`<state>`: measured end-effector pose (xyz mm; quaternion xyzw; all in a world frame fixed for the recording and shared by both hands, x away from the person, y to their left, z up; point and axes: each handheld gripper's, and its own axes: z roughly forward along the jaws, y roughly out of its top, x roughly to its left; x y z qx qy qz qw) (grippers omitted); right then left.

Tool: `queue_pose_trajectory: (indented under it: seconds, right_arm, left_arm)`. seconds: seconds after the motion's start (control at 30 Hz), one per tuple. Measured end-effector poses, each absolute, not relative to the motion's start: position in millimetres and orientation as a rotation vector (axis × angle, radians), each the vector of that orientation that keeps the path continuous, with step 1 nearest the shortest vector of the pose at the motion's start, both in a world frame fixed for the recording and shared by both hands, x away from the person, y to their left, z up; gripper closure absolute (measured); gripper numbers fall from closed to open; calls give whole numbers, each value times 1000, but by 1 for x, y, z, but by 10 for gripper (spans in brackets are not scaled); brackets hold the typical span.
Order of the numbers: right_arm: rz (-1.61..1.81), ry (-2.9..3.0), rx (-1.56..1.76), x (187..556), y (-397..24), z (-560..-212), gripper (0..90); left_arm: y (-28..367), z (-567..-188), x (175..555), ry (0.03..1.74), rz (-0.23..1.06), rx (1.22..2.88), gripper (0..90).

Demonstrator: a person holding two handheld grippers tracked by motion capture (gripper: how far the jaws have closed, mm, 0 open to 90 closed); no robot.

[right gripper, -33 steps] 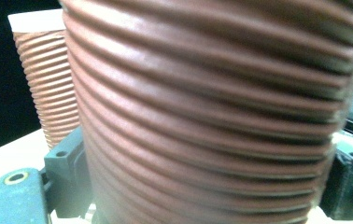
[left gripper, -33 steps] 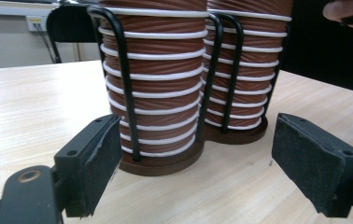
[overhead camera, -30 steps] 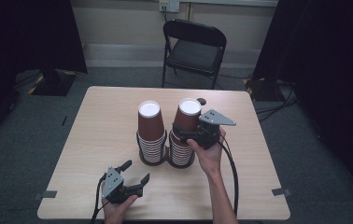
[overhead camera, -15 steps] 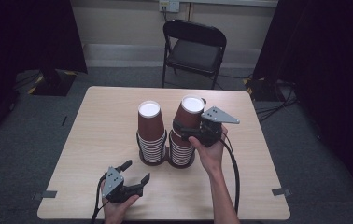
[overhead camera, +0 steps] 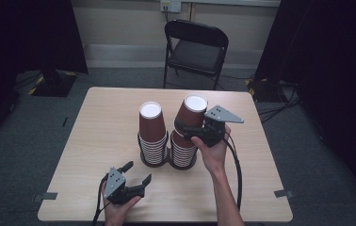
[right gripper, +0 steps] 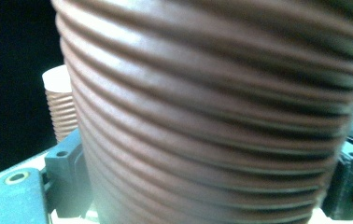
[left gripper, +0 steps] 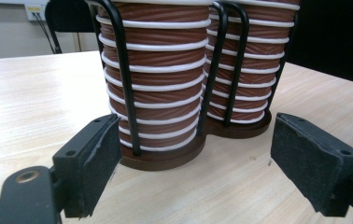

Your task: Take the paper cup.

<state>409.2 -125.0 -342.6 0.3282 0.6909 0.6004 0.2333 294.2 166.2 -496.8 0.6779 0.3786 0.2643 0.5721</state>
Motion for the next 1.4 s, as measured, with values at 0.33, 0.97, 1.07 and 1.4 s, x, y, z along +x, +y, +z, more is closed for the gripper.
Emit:
queue_pose_trajectory:
  seconds: [0.33, 0.97, 1.07, 1.4]
  right_arm:
    - [1693, 1866, 889, 407, -130, -333, 121]
    - [1775, 1778, 925, 403, -146, -320, 125]
    - [1789, 1767, 946, 400, -152, -318, 126]
    - [1812, 1743, 997, 388, -171, -314, 129]
  left_arm:
    - [167, -497, 294, 892, 626, 1583, 160]
    - [167, -497, 294, 892, 639, 1583, 163]
    - [167, -497, 294, 898, 628, 1579, 163]
    - [170, -497, 297, 928, 582, 1570, 174]
